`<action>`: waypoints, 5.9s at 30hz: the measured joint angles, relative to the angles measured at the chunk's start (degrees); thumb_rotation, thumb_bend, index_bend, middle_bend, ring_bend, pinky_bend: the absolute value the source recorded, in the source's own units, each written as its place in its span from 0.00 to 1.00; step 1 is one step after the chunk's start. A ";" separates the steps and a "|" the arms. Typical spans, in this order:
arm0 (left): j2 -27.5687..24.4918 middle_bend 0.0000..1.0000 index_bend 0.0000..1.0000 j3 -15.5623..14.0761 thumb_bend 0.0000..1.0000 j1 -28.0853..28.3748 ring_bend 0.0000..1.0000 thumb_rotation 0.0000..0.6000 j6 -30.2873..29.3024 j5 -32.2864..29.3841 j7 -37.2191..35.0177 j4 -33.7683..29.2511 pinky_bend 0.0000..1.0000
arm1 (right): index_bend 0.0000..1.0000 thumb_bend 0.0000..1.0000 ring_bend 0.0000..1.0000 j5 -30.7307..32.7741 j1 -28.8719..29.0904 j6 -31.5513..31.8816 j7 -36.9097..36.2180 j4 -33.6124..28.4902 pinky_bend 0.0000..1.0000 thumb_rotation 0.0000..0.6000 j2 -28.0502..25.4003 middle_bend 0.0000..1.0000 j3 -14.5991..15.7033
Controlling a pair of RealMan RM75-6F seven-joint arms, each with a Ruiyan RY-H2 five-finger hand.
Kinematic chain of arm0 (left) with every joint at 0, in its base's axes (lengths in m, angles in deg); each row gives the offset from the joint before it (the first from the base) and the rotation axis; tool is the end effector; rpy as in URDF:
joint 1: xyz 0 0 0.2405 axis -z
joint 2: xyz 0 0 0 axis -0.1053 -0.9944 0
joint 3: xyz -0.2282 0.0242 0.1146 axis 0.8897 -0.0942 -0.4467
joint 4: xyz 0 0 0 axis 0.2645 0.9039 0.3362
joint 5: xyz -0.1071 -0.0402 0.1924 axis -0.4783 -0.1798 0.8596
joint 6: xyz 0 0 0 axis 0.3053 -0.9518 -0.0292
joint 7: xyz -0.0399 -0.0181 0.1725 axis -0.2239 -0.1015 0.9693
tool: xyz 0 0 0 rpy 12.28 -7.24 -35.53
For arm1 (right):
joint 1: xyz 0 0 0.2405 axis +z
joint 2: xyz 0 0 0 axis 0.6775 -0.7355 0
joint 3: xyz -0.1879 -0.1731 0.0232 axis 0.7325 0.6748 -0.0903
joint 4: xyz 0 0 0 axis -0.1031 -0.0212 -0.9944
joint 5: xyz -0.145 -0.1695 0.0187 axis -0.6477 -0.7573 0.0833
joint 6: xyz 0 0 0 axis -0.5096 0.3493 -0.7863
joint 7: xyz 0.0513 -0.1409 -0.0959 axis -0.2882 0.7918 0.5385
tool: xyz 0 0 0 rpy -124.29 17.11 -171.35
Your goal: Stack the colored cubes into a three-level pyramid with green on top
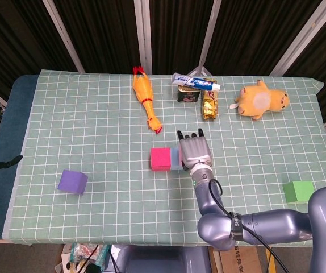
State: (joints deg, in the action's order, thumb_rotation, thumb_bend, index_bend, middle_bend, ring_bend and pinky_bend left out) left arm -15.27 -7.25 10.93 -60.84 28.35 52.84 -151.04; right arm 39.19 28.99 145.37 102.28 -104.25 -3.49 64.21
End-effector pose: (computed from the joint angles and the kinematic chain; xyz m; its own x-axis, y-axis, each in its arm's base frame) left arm -0.2289 0.3025 0.2211 0.2289 -0.0953 0.9688 0.9734 0.0131 -0.2287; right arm -0.0147 -0.3777 0.0021 0.5401 -0.4295 0.7238 -0.8277 -0.1154 0.5492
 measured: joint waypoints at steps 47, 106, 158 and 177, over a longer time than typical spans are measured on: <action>-0.25 0.01 0.00 0.13 0.10 0.01 0.00 1.00 0.04 -0.34 -0.06 -0.44 0.05 | 0.00 0.41 0.19 -2.00 -0.55 -0.66 -1.27 1.31 0.00 1.00 0.65 0.32 1.71; -0.41 0.01 0.00 0.21 0.11 0.09 0.00 1.00 0.22 -0.73 -0.27 -0.39 0.05 | 0.00 0.41 0.09 -2.04 -0.83 -0.86 -0.54 2.54 0.00 1.00 1.69 0.23 2.20; 1.23 0.00 0.00 -0.44 0.09 0.39 0.00 1.00 0.10 -1.06 2.29 0.14 0.05 | 0.00 0.32 0.00 -35.70 -21.98 10.07 -19.30 -15.55 0.00 1.00 -16.08 0.00 15.11; 9.19 0.02 0.00 -3.76 0.09 2.56 0.00 1.00 2.12 -0.01 9.91 3.37 0.05 | 0.00 0.32 0.00 -60.72 -44.87 12.11 -46.04 -1.59 0.00 1.00 -21.71 0.00 25.42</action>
State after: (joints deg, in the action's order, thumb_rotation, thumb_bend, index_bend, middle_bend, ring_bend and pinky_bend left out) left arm -6.08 -11.01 13.49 -58.71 28.33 62.75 -147.67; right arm -21.53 -15.88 157.48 56.25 -105.84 -25.20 89.63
